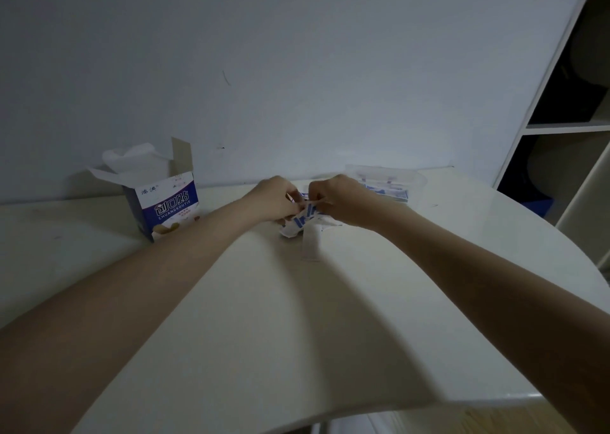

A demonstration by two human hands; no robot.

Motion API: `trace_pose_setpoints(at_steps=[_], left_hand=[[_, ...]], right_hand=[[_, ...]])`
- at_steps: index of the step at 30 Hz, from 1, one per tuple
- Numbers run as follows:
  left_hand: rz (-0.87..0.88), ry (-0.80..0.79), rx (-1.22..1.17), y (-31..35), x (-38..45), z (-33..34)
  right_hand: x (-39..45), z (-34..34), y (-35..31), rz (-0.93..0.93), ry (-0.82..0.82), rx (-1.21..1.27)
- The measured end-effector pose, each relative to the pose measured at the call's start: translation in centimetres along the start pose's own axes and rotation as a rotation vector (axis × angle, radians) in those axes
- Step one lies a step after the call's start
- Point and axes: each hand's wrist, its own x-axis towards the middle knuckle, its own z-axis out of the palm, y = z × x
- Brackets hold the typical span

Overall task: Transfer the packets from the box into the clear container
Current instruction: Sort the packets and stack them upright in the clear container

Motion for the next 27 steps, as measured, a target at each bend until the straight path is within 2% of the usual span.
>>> trace_pose_setpoints(at_steps=[3,6,10,16,21,27], left_hand=[[-0.003,-0.036,0.226,0.6,-1.3,1.7],[0.044,-0.090,0.401,1.3,-2.6,4.0],[0.029,-0.012,0.588,1.7,-2.1,4.6],[0.042,0.009,0.537,1.7,-1.8,5.0],[-0.043,-0.021,0.647,2.7,-1.6,4.0],[-0.009,0.037,0.746,2.5,-1.1,4.8]], right_hand=[[-1.2,0.2,1.9,0.086,0.029,0.062],[-2.4,1.0,3.1,0.142,-0.024,0.101],[-3.5,2.5,3.3,0.133,-0.065,0.133],[-3.5,2.9,3.8,0.251,-0.010,0.273],[-3.8,2.5,3.5,0.279,-0.025,0.303],[-3.9,2.5,3.3,0.281,-0.027,0.294]])
